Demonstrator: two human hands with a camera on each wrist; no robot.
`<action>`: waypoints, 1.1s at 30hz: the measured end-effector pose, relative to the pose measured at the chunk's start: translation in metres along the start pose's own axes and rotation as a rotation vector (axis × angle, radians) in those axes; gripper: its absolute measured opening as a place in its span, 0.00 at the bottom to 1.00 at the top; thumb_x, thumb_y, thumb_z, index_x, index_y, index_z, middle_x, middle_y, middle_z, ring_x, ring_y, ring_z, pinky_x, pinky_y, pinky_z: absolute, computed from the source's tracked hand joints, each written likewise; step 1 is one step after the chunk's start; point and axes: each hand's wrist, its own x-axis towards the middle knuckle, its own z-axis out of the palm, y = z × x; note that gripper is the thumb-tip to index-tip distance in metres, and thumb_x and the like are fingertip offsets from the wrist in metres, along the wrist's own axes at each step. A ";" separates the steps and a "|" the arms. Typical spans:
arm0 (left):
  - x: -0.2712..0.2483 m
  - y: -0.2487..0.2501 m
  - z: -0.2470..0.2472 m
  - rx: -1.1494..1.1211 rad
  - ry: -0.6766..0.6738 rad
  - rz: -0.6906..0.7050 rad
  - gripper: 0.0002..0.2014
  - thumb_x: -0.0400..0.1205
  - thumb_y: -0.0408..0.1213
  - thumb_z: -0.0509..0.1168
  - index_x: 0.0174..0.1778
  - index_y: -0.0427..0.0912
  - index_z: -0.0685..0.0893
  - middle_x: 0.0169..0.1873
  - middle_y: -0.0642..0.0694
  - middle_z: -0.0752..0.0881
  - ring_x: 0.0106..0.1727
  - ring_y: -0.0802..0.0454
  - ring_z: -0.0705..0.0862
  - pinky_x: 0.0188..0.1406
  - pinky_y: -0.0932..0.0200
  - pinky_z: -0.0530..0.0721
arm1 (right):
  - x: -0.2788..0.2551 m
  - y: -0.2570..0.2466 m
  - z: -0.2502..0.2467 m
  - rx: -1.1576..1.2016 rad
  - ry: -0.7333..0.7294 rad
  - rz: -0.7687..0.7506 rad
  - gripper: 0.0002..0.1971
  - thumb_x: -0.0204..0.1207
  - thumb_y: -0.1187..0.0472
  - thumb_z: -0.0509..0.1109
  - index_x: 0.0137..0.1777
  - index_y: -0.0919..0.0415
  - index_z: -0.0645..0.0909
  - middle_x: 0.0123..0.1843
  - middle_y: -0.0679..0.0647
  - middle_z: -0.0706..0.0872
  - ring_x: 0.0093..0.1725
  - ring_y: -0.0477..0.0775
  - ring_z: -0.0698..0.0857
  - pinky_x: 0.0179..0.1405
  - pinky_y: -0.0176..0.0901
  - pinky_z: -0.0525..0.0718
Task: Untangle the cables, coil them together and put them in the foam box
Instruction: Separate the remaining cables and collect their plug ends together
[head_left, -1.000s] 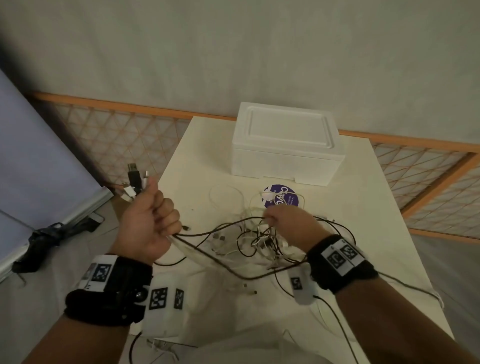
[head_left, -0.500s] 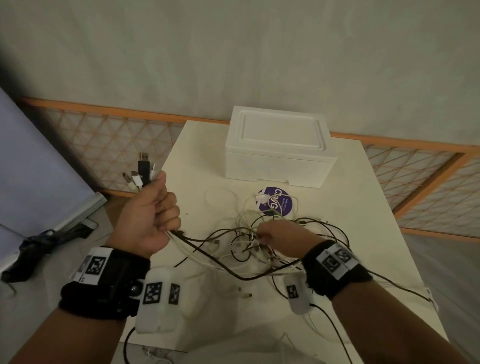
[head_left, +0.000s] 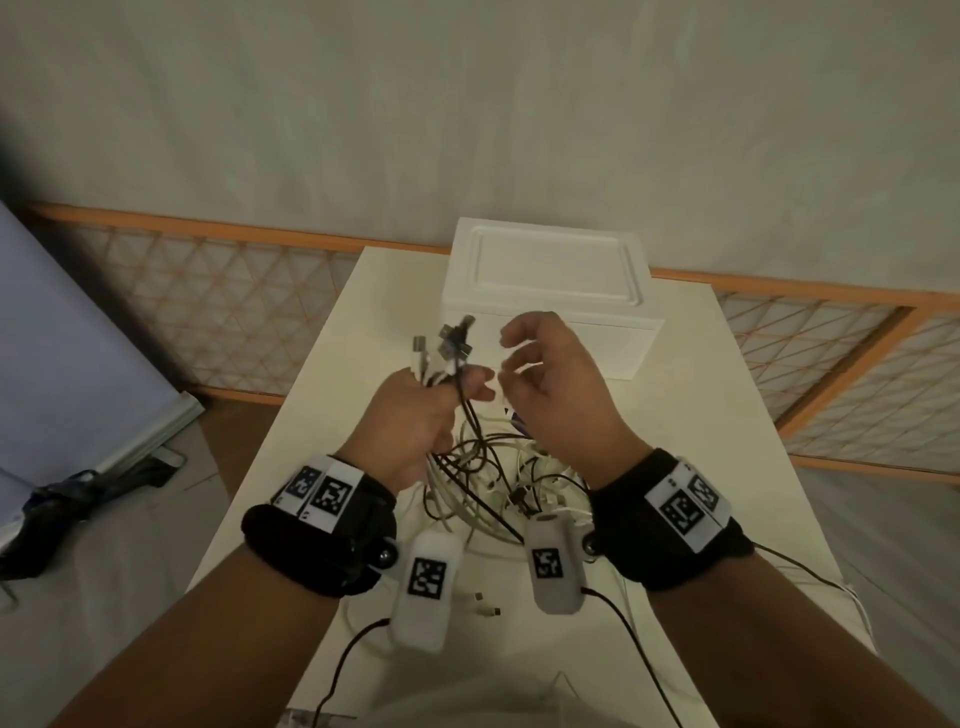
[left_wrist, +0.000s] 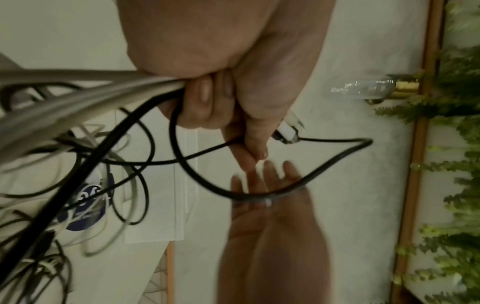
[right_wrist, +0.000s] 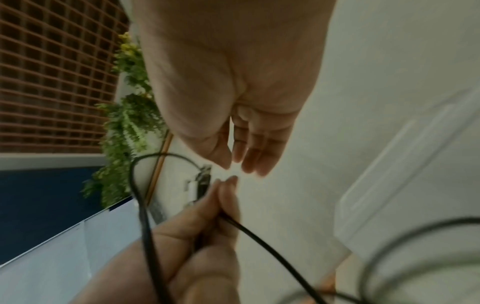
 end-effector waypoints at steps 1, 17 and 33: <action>0.001 0.004 -0.001 -0.049 -0.010 0.016 0.04 0.78 0.37 0.71 0.42 0.40 0.88 0.34 0.45 0.89 0.18 0.58 0.61 0.16 0.68 0.58 | -0.004 0.006 0.001 -0.049 -0.079 0.033 0.17 0.72 0.70 0.70 0.53 0.49 0.73 0.52 0.46 0.80 0.45 0.47 0.83 0.39 0.40 0.81; 0.048 -0.063 -0.006 0.591 0.042 0.000 0.06 0.76 0.38 0.75 0.44 0.40 0.90 0.23 0.58 0.83 0.25 0.63 0.79 0.28 0.66 0.75 | 0.024 -0.033 -0.033 0.277 0.193 0.074 0.12 0.80 0.66 0.54 0.39 0.52 0.74 0.34 0.55 0.85 0.36 0.58 0.87 0.34 0.45 0.84; 0.034 -0.047 0.005 0.275 -0.228 -0.011 0.09 0.73 0.40 0.75 0.48 0.47 0.90 0.33 0.50 0.84 0.24 0.53 0.70 0.22 0.65 0.66 | 0.018 -0.043 -0.053 0.050 0.279 -0.120 0.12 0.83 0.64 0.60 0.47 0.44 0.79 0.38 0.32 0.80 0.36 0.39 0.79 0.37 0.40 0.88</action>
